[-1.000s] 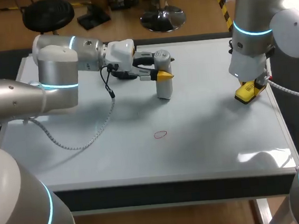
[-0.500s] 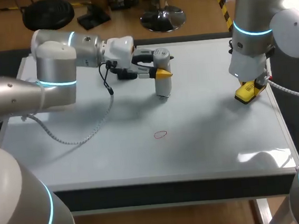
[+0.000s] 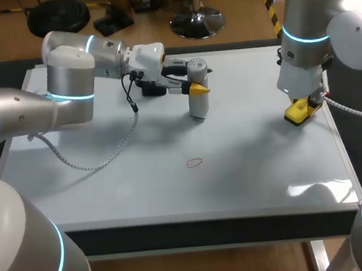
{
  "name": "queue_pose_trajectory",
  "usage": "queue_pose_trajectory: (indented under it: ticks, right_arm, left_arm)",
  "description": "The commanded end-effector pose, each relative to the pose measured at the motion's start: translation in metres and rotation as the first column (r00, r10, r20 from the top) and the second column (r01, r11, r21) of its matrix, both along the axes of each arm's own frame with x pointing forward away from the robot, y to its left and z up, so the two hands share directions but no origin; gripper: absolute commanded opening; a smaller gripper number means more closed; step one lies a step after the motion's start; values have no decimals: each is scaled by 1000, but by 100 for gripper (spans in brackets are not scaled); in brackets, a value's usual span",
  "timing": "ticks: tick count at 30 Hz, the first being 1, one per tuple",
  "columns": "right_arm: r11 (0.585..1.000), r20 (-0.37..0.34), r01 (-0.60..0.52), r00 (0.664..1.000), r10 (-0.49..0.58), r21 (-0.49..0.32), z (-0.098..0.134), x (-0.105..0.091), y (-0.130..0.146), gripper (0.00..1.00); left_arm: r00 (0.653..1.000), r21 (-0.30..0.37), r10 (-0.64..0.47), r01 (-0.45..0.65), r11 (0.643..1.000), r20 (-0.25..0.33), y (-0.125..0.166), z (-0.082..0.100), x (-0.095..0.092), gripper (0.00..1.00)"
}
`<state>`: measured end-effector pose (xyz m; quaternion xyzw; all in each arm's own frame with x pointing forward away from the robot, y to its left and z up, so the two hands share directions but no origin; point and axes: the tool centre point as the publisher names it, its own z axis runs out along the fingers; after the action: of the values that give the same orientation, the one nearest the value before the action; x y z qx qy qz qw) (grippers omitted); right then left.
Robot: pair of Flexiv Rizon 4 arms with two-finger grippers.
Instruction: Pick up the inspection probe, press it on each red-marked spot on the whiteboard one by one, put down the probe, pick up the eraser, and wipe off all the red marks.
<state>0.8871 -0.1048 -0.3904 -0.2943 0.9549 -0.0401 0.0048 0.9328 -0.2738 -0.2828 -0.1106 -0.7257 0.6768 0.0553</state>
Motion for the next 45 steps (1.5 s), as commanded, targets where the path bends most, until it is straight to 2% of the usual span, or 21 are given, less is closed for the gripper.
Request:
queue_pose_trajectory:
  ticks: [1,30,37,45]
  right_arm:
    - [1000,0,-1,1000,1,-4,0,0,0,0]
    - [1000,0,-1,1000,1,-4,0,0,0,0]
    - [1000,0,-1,1000,1,-4,0,0,0,0]
    - [1000,0,-1,1000,1,-4,0,0,0,0]
  left_arm:
    - [1000,0,-23,23,1000,-9,-1,-3,4,0]
    - [998,0,-57,57,998,-19,-2,-8,8,0]
    - [993,6,-110,110,994,-31,-2,6,17,0]
    - [984,17,-179,179,984,1,0,26,34,0]
